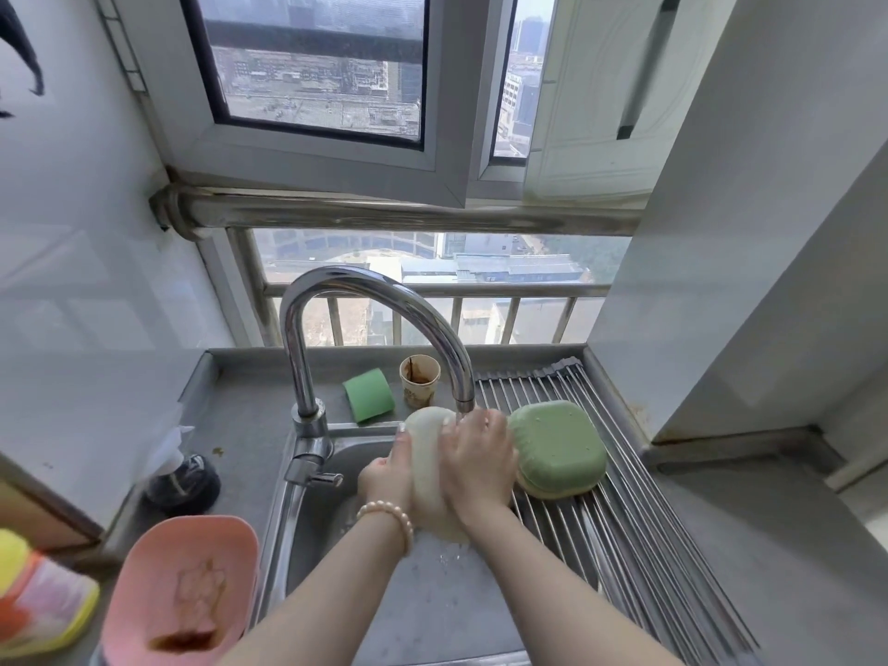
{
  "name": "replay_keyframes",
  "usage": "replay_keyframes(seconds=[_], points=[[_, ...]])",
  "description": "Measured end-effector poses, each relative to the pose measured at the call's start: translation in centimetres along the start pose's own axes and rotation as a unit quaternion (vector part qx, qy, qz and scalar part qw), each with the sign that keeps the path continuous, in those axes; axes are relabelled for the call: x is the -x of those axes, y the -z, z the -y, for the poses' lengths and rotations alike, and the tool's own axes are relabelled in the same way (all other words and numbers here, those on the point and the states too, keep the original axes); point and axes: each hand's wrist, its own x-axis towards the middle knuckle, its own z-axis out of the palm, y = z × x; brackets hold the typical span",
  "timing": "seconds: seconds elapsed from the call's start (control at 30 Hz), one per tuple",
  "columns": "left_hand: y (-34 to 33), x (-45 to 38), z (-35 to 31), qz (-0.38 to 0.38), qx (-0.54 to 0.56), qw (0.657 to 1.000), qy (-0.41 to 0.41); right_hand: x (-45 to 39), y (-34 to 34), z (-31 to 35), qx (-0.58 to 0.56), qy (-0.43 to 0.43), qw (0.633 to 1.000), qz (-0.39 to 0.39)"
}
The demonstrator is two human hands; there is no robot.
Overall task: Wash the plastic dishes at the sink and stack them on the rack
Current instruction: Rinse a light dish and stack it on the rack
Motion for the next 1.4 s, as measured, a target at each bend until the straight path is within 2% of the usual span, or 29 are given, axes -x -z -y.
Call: replay_keyframes(seconds=[0.07, 0.17, 0.27, 0.33, 0.4, 0.47, 0.53, 0.6, 0.67, 0.7, 0.77, 0.9, 0.93, 0.97, 1.03, 1.1, 1.13, 1.17, 1.23, 1.33, 1.4], points=[[0.0, -0.6, 0.1, -0.018, 0.038, 0.998, 0.048, 1.3, -0.8, 0.9, 0.077, 0.110, 0.990, 0.037], [0.6, -1.7, 1.2, -0.018, 0.112, 0.985, 0.130, 1.8, -0.7, 1.0, 0.157, 0.198, 0.954, 0.159], [0.3, -3.8, 3.0, 0.043, 0.144, 0.976, 0.160, 0.8, 0.0, -1.0, 0.164, 0.225, 0.946, 0.168], [-0.2, -4.3, 3.3, 0.070, 0.148, 0.969, 0.183, -0.3, 0.7, -2.5, 0.114, 0.147, 0.968, 0.167], [-1.0, -4.7, 3.2, 0.109, 0.142, 0.962, 0.204, -1.5, 1.6, -3.7, 0.024, 0.028, 0.987, 0.156], [-1.3, -3.2, 1.4, 0.134, 0.095, 0.970, 0.180, -2.5, 2.7, -4.4, -0.116, -0.090, 0.979, 0.140], [-1.8, -2.1, 0.1, 0.093, -0.028, 0.991, 0.097, -2.7, 3.2, -5.1, -0.240, -0.163, 0.949, 0.127], [-2.1, -0.6, -0.7, 0.038, -0.179, 0.983, -0.026, -2.5, 3.1, -5.9, -0.289, -0.210, 0.928, 0.106], [-2.6, 0.9, -0.8, 0.031, -0.308, 0.936, -0.166, -2.1, 2.4, -6.4, -0.328, -0.254, 0.906, 0.084], [-2.9, 1.3, -0.6, 0.035, -0.393, 0.888, -0.235, -1.9, 2.1, -6.6, -0.348, -0.270, 0.895, 0.074], [-2.9, 1.6, 0.2, 0.072, -0.507, 0.796, -0.322, -1.7, 1.6, -6.9, -0.368, -0.298, 0.878, 0.062], [-1.0, 1.0, 0.1, 0.204, -0.541, 0.706, -0.409, -0.8, 1.0, -7.0, -0.421, -0.340, 0.839, 0.051], [-0.3, 0.5, 0.3, 0.233, -0.539, 0.695, -0.414, -0.7, 0.7, -6.9, -0.443, -0.350, 0.824, 0.057], [0.4, -0.1, 0.5, 0.257, -0.526, 0.699, -0.409, -0.7, 0.5, -6.8, -0.462, -0.360, 0.808, 0.060], [2.2, -1.0, 0.9, 0.274, -0.469, 0.745, -0.386, -0.6, 0.2, -6.5, -0.497, -0.382, 0.776, 0.073], [4.0, -1.5, 1.5, 0.211, -0.420, 0.807, -0.357, -0.7, -0.1, -6.7, -0.536, -0.400, 0.739, 0.084], [5.0, -1.7, 1.6, 0.156, -0.431, 0.822, -0.337, -0.7, -0.2, -6.7, -0.550, -0.405, 0.723, 0.099], [5.7, -1.7, 1.6, 0.107, -0.464, 0.822, -0.313, -0.9, -0.5, -7.1, -0.563, -0.408, 0.710, 0.114], [7.4, -2.1, 1.5, 0.060, -0.561, 0.786, -0.252, -1.2, -0.6, -7.5, -0.583, -0.409, 0.684, 0.157], [8.6, -3.0, 1.2, 0.069, -0.666, 0.719, -0.187, -2.4, -1.8, -9.1, -0.590, -0.398, 0.674, 0.198], [8.5, -3.3, 0.8, 0.082, -0.683, 0.702, -0.185, -2.8, -1.2, -9.3, -0.590, -0.393, 0.685, 0.166]])
